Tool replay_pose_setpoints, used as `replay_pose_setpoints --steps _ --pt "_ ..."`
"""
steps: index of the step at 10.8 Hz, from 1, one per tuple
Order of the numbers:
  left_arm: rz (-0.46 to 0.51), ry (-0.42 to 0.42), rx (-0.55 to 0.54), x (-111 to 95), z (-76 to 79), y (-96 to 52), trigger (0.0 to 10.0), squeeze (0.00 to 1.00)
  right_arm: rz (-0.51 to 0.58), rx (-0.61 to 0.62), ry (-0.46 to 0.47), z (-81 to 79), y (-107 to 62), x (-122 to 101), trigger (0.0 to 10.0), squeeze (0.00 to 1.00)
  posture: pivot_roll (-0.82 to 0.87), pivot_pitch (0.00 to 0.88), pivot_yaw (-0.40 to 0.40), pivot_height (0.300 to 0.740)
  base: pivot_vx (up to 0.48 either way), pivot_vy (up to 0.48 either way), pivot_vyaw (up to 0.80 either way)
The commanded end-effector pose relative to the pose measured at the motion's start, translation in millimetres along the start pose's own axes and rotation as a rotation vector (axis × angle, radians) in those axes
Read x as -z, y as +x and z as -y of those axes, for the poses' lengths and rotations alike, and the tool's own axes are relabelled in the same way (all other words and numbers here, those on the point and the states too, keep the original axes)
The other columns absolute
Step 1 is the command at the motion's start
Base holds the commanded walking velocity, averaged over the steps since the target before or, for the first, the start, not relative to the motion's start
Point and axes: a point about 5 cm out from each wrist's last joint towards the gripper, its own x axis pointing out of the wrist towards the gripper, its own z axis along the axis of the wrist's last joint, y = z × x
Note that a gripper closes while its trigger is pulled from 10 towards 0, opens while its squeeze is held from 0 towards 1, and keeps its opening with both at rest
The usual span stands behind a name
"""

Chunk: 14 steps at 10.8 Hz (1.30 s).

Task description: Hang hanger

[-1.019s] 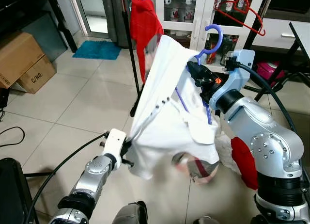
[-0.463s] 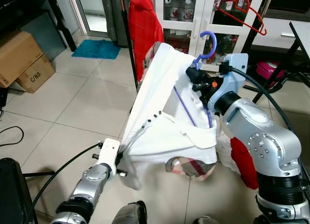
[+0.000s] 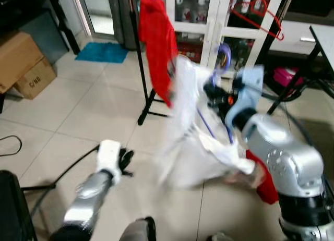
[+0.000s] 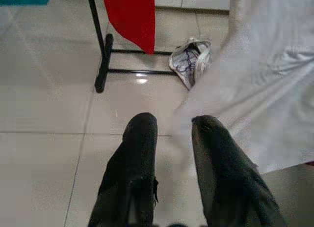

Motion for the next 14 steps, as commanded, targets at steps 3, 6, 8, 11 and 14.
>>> replay_pose_setpoints --steps 3,6,8,11,14 --pt "0.187 0.038 0.147 -43.5 24.9 -17.4 10.0 0.00 -0.139 0.123 -0.080 21.7 -7.6 39.3 10.0 0.00 -0.07 0.082 0.031 0.740 0.000 0.000 0.00" --pt "0.188 0.129 0.135 -52.3 38.0 -27.5 10.0 0.00 -0.110 0.126 -0.043 23.4 -6.1 47.5 10.0 0.00 -0.05 0.085 0.019 0.740 0.000 0.000 0.00" --pt "0.248 0.085 0.041 -65.4 41.2 -38.9 10.0 0.00 -0.127 0.204 -0.032 33.2 -16.5 61.6 10.0 0.00 -0.06 0.090 0.030 0.740 0.000 0.000 0.00" --pt "0.280 0.141 0.605 -88.5 95.6 -28.4 10.0 1.00 -0.101 0.072 -0.069 7.1 -6.7 47.9 10.0 0.00 -0.10 0.118 0.046 0.740 0.000 0.000 0.00" --pt "0.168 0.307 0.900 -90.0 94.6 -10.7 10.0 1.00 -0.111 -0.183 -0.164 -29.8 5.7 28.6 10.0 0.00 -0.10 0.119 0.034 0.740 0.000 0.000 0.00"
